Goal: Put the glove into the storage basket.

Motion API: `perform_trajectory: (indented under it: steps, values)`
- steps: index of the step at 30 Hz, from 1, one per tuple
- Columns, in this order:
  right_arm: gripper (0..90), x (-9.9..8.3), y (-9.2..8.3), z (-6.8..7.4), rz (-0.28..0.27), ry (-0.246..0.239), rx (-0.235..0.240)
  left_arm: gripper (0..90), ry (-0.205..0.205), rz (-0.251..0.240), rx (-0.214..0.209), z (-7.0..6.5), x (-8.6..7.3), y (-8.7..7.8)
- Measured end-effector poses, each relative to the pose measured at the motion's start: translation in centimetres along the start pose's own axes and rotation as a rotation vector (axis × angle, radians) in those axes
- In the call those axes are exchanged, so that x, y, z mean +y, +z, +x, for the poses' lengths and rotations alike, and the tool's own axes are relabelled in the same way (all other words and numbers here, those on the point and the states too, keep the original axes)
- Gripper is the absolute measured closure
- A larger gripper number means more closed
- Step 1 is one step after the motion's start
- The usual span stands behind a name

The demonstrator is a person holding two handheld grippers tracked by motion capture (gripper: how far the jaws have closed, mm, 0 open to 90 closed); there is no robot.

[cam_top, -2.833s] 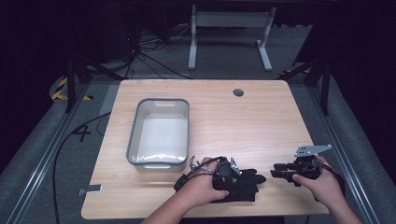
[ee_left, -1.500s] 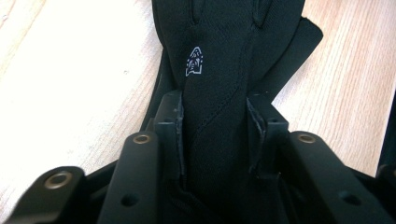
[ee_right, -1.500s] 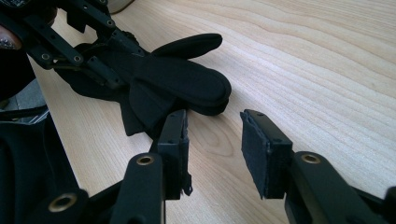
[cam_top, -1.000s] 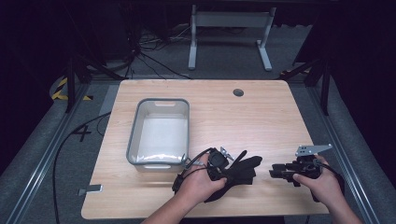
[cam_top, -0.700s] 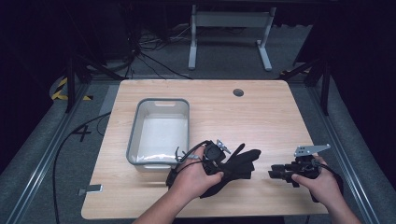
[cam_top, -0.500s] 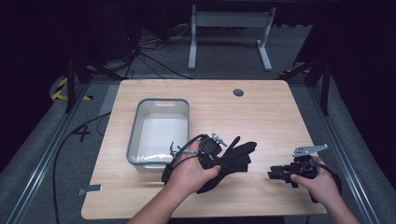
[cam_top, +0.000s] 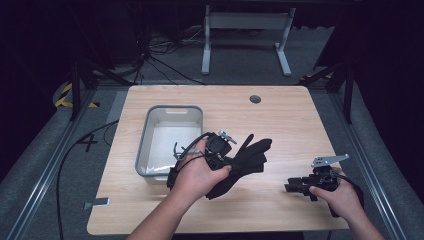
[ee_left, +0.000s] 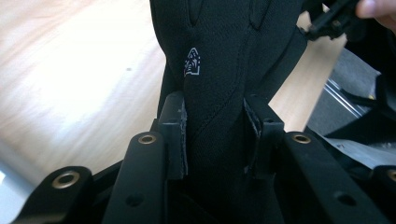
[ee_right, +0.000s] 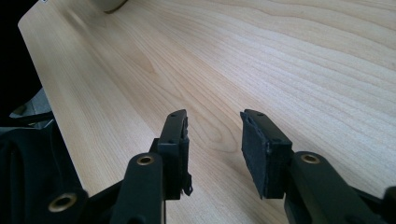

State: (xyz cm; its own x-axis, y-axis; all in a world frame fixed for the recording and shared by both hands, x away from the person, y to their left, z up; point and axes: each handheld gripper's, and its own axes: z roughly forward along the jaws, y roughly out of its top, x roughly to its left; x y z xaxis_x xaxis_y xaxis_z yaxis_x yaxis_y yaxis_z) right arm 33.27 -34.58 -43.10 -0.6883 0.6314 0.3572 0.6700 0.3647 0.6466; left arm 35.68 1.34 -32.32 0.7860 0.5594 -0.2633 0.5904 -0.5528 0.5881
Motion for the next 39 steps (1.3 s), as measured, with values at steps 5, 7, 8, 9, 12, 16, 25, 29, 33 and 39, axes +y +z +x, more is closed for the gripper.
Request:
perform_trajectory:
  steps: [5,7,8,9,12,16,25,29,33,39]
  values:
    - [61.7,0.2,0.1,-0.1,0.002,-0.001,0.001,65.0,-0.043,-0.042,0.028,1.3,-0.2,-2.0]
    - [61.6,0.3,0.3,-0.1,0.001,-0.003,0.005,64.9,-0.048,-0.054,0.042,1.5,-0.3,-2.7]
    - [61.6,0.4,0.4,0.0,0.004,-0.002,0.005,64.9,-0.054,-0.062,0.051,1.7,-0.4,-3.0]
    - [61.4,0.4,0.5,0.0,0.002,-0.008,0.006,64.9,-0.059,-0.068,0.061,1.9,-0.4,-3.4]
    - [60.7,0.7,0.8,0.1,-0.004,-0.006,0.017,64.9,-0.081,-0.075,0.089,2.6,-0.7,-4.3]
    - [60.2,1.0,1.1,0.2,-0.003,-0.011,0.032,64.8,-0.115,-0.086,0.127,3.6,-1.1,-5.1]
    - [58.9,1.1,1.4,0.3,-0.001,-0.013,0.034,64.5,-0.203,-0.119,0.216,6.6,-1.1,-5.9]
    - [58.9,1.0,1.4,0.3,0.000,-0.007,0.030,64.3,-0.243,-0.122,0.230,7.9,-1.1,-5.6]
    - [58.4,0.8,1.4,0.3,0.004,-0.004,0.028,64.3,-0.276,-0.139,0.262,8.9,-1.1,-5.7]
    - [58.3,0.6,1.3,0.4,0.006,-0.001,0.019,64.2,-0.322,-0.152,0.300,10.3,-1.3,-5.7]
